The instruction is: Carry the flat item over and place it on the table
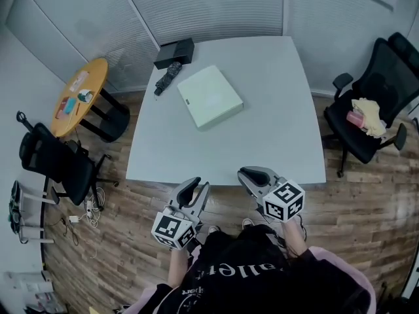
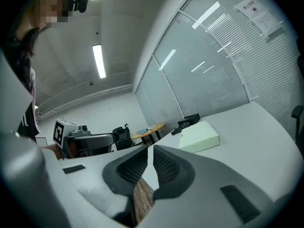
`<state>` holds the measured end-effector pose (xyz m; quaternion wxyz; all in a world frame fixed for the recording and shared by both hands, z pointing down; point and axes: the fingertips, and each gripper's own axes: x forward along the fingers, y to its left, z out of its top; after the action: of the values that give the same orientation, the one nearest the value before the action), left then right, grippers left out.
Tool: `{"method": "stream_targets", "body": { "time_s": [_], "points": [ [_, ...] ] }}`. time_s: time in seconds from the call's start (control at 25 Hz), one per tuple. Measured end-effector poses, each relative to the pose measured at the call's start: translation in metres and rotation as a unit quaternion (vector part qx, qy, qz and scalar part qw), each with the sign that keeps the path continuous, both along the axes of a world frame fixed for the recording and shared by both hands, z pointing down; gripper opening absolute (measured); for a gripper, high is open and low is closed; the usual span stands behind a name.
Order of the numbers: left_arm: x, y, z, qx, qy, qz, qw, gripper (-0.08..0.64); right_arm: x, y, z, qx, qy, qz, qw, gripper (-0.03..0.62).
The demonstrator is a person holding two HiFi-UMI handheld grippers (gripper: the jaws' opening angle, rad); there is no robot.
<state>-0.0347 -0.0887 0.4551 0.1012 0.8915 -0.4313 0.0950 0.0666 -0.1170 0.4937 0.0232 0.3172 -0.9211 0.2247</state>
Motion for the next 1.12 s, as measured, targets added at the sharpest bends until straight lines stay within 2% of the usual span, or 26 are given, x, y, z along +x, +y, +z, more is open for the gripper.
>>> {"method": "stream_targets", "body": {
  "time_s": [0.16,0.36,0.56,0.84,1.12],
  "points": [
    [-0.006,0.004,-0.002,0.000,-0.003,0.001,1.0000,0.106,-0.007,0.004,-0.001,-0.003,-0.007,-0.002,1.000,0.048],
    [-0.026,0.019,-0.001,-0.005,0.010,0.006,0.9999,0.063,-0.024,0.016,-0.004,0.001,0.015,-0.004,1.000,0.048],
    [-0.052,0.035,-0.001,-0.007,0.007,0.007,0.9999,0.058,-0.045,0.031,-0.012,0.008,0.022,0.003,1.000,0.044],
    [-0.089,0.054,-0.001,-0.009,0.026,0.005,0.9996,0.054,-0.079,0.058,-0.018,0.010,0.040,-0.002,0.999,0.040],
    [-0.111,0.066,0.001,-0.012,0.041,0.015,0.9990,0.051,-0.101,0.077,-0.018,0.000,0.047,0.001,0.999,0.035]
  ]
}}
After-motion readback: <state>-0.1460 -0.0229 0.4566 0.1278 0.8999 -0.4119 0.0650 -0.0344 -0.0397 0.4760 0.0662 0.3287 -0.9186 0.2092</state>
